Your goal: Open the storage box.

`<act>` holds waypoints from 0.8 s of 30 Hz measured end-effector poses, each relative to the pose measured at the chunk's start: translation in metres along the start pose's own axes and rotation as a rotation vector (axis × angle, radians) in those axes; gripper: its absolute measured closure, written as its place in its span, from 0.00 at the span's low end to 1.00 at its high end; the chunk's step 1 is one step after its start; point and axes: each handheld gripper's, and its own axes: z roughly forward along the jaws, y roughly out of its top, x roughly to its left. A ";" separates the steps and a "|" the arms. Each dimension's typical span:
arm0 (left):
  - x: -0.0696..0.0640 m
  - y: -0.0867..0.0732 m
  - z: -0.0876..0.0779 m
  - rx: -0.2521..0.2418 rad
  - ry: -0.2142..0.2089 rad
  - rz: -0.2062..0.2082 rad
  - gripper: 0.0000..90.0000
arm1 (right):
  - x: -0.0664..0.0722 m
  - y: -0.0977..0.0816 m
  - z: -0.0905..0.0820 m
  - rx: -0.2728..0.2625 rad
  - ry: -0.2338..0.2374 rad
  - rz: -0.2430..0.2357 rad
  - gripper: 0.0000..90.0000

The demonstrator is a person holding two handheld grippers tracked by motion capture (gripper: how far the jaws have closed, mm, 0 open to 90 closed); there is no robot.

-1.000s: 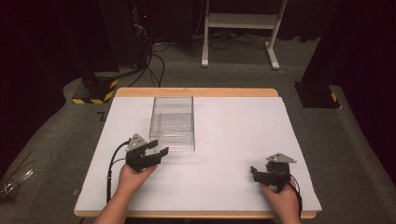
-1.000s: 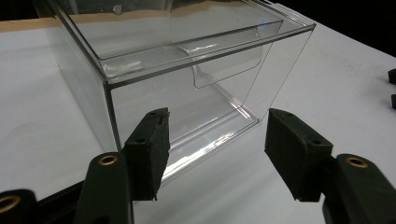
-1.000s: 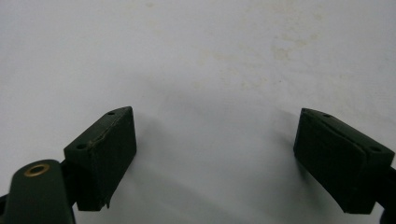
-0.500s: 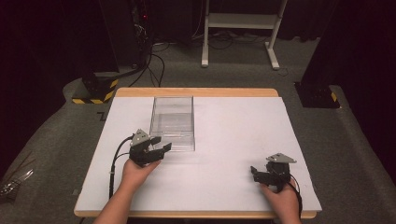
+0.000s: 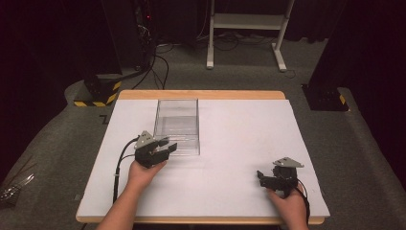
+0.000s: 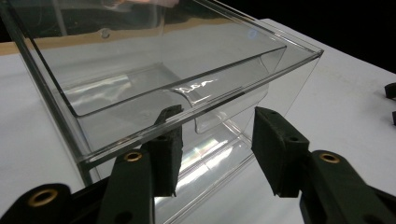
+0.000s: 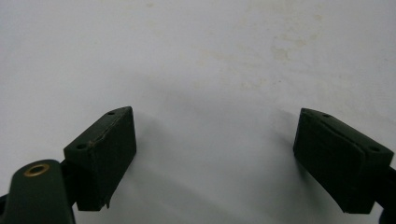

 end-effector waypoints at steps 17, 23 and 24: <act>0.006 -0.007 0.003 -0.045 -0.039 0.014 0.78 | 0.000 0.000 0.000 0.000 -0.003 -0.002 0.15; 0.008 -0.009 0.003 -0.058 -0.057 0.015 0.81 | 0.000 0.000 0.000 0.000 -0.003 -0.002 0.15; 0.009 -0.010 0.003 -0.063 -0.060 0.018 0.81 | 0.000 0.000 0.000 0.000 -0.003 -0.002 0.15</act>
